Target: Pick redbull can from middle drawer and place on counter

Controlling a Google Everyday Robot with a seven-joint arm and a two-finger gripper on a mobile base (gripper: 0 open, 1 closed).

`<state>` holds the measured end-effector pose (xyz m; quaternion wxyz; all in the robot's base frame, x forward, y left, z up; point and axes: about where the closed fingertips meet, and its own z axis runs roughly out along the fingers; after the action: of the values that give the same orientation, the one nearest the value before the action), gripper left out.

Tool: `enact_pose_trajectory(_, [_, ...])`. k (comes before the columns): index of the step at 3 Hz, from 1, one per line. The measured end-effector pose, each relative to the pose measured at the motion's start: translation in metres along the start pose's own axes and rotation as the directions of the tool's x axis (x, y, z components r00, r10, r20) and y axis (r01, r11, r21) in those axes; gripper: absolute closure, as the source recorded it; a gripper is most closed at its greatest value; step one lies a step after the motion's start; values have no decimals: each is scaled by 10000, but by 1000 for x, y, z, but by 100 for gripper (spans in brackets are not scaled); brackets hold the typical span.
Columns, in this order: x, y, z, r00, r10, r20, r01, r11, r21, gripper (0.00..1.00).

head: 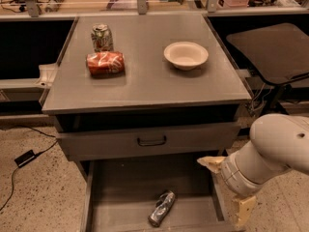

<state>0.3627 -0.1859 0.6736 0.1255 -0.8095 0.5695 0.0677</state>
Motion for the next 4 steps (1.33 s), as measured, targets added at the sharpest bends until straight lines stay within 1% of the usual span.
enact_pose_trajectory(1, [0,-2,-4,9989,-466,-79,466,9989,18,0])
enact_pose_trajectory(2, [-15,-14,17,9951,-983,-144,981,9951,-152,0])
enact_pose_trajectory(3, [-40,-30,65,9723,-2091,-1040,2090,9778,-120,0])
enact_pose_trajectory(4, [-39,-43,79,9663,-2296,-1168,2409,9660,942,0])
